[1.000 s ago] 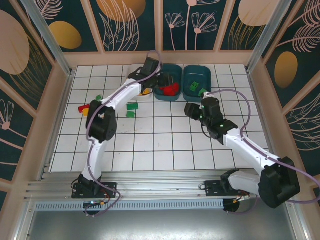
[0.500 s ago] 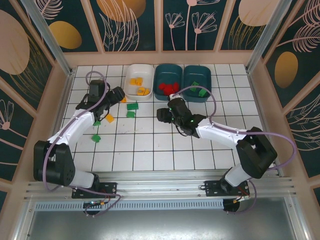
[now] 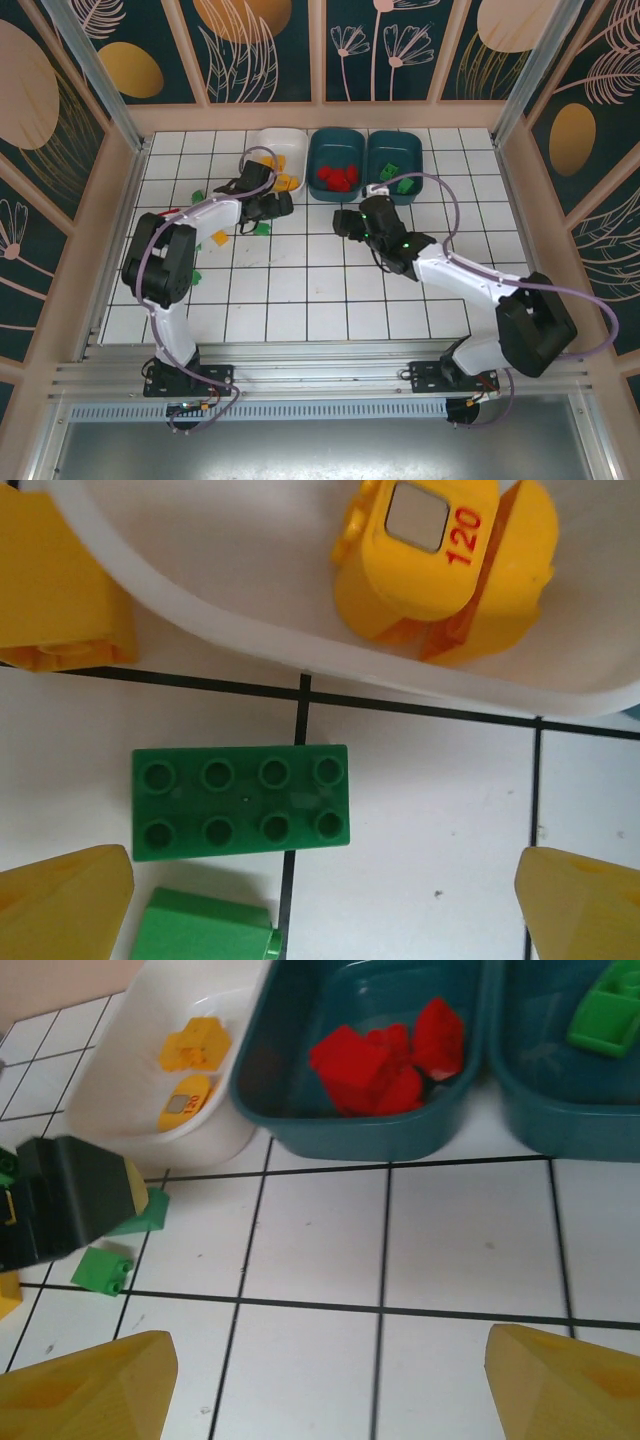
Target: Sort the legos into containers by color
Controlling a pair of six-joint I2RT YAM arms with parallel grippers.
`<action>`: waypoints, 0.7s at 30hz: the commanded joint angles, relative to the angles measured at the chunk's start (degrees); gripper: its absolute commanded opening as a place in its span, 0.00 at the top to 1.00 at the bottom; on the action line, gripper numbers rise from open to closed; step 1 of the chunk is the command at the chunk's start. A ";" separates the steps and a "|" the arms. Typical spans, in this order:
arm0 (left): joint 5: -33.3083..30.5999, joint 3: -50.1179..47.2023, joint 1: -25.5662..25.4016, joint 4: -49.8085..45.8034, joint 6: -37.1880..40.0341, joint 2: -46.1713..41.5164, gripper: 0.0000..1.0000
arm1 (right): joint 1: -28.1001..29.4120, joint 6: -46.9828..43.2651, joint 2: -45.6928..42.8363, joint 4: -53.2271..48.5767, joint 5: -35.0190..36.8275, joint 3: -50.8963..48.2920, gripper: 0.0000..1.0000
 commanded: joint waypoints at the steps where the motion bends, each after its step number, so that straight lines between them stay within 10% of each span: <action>1: -4.32 1.81 0.83 -3.25 1.42 1.93 0.04 | -1.39 0.28 -3.70 -1.74 1.52 -2.39 0.18; 13: -6.65 8.34 0.42 -5.33 4.82 9.94 0.21 | -4.25 0.24 -6.80 -0.97 -1.11 -5.47 0.19; 21: -8.24 5.62 -0.22 -5.46 5.86 8.94 0.51 | -4.92 -0.53 -8.00 -1.45 -0.77 -5.04 0.20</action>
